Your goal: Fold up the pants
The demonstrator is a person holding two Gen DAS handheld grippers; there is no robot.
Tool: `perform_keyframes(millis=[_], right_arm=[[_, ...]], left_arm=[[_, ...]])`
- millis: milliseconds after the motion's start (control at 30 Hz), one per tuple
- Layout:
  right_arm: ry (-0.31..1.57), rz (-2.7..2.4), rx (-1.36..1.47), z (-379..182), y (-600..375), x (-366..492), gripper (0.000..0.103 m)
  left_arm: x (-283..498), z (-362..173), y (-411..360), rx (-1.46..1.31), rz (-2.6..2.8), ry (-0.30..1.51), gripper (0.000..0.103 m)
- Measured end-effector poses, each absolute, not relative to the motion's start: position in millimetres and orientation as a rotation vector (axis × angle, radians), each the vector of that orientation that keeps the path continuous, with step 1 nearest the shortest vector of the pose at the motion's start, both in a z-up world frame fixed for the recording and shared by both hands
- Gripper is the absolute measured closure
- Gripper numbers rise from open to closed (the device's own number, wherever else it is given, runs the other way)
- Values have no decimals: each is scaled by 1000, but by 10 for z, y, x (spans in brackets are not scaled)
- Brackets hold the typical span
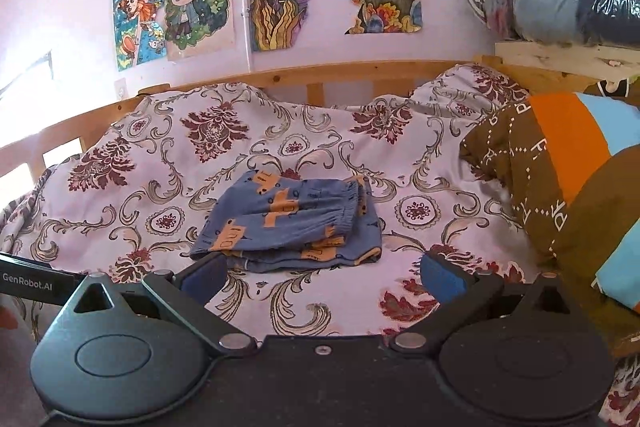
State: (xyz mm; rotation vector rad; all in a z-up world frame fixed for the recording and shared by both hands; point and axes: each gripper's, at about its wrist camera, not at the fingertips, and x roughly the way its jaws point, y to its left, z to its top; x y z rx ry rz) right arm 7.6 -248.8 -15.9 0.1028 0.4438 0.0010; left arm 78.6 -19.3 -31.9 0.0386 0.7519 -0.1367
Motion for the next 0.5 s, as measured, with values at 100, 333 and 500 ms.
perform_keyframes(millis=[100, 333, 500], right_arm=[[445, -1, 103, -161, -2494, 77, 1], [448, -11, 113, -172, -2510, 81, 1], [447, -12, 114, -173, -2517, 79, 1]], left_arm=[[797, -324, -184, 32, -134, 757, 0], [793, -331, -183, 34, -131, 759, 0], [798, -335, -181, 40, -127, 762, 0]])
